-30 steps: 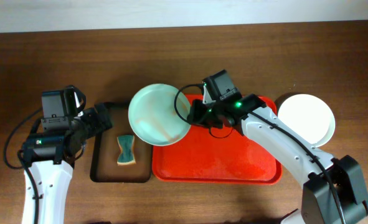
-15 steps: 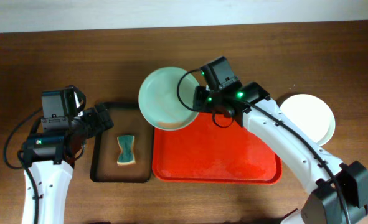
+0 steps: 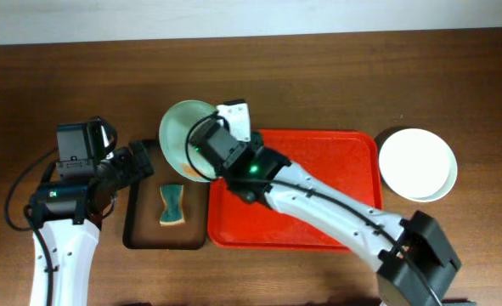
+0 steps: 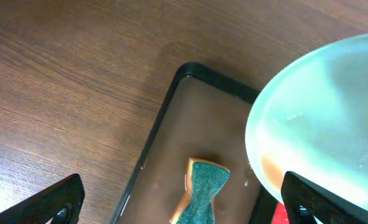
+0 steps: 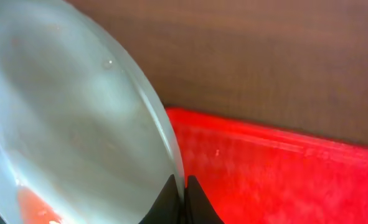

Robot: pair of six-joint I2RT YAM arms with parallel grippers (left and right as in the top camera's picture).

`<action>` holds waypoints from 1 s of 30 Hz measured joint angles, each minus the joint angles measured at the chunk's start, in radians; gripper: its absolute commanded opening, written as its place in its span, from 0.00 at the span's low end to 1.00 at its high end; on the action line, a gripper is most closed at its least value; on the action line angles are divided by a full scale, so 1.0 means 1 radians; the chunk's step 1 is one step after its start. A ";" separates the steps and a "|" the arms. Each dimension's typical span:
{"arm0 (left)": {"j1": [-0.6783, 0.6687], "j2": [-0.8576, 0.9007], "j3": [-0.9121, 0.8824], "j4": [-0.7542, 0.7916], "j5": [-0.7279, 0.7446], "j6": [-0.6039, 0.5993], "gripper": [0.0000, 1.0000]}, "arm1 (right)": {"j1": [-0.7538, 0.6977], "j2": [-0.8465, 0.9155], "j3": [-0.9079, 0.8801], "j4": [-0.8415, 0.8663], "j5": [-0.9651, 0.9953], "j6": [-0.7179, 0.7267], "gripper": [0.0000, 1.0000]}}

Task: Clean dirty plates on tray and stack at the side
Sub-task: 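Lift the pale green plate with the right gripper and move it left, then tilt the pale green plate over the black dish with the right gripper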

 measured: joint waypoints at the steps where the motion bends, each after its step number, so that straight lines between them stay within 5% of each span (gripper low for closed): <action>1: 0.000 0.000 0.000 0.000 0.000 0.000 0.99 | 0.014 0.000 0.000 0.036 0.037 -0.039 0.04; 18: 0.000 0.000 0.000 0.000 0.000 0.000 0.99 | 0.225 0.000 0.002 0.495 0.576 -0.776 0.04; 30: 0.000 0.000 0.000 0.000 0.000 -0.003 0.99 | 0.230 0.000 0.002 0.593 0.614 -0.929 0.04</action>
